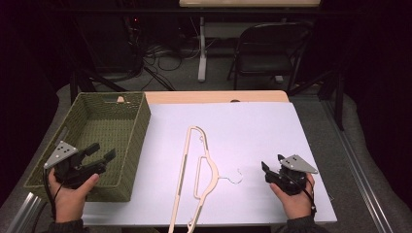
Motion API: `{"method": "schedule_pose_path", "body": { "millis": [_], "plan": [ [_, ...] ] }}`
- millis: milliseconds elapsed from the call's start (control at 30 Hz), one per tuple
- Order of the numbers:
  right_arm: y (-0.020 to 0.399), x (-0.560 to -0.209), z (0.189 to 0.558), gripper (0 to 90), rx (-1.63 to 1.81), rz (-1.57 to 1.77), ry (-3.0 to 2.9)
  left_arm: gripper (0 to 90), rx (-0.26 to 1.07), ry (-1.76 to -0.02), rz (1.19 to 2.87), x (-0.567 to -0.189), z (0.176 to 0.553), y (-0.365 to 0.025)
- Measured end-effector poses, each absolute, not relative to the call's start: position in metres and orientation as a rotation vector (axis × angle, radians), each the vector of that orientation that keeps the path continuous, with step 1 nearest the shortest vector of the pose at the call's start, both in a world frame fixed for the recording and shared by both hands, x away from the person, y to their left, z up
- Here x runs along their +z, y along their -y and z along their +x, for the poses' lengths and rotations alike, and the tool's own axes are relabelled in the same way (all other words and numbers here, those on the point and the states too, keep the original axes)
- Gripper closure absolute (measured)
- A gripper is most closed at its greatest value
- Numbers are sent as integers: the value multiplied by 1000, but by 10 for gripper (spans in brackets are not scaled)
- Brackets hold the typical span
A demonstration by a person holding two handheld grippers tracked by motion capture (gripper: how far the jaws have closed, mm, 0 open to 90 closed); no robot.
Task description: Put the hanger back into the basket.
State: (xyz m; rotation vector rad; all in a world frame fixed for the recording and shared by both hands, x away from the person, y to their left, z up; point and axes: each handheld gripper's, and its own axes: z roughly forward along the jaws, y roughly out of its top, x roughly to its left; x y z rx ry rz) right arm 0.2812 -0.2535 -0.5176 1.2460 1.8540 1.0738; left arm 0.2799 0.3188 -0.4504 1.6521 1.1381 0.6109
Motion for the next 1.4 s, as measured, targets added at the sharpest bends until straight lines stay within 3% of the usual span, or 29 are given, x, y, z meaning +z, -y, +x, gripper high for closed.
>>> {"method": "schedule_pose_path", "body": {
  "millis": [400,567,833,1400],
  "plan": [
    [243,-515,287,388,992,1271,-1938,320,600,-1128,1660,-449,278,-316],
    [228,-498,291,462,926,1217,-2017,322,608,-1078,1680,-443,273,-307],
    [205,-474,314,497,830,1245,-2214,325,611,-1079,1678,-442,272,-306],
    [176,-462,365,479,730,1333,-2470,332,608,-1090,1678,-442,270,-309]
  ]
}}
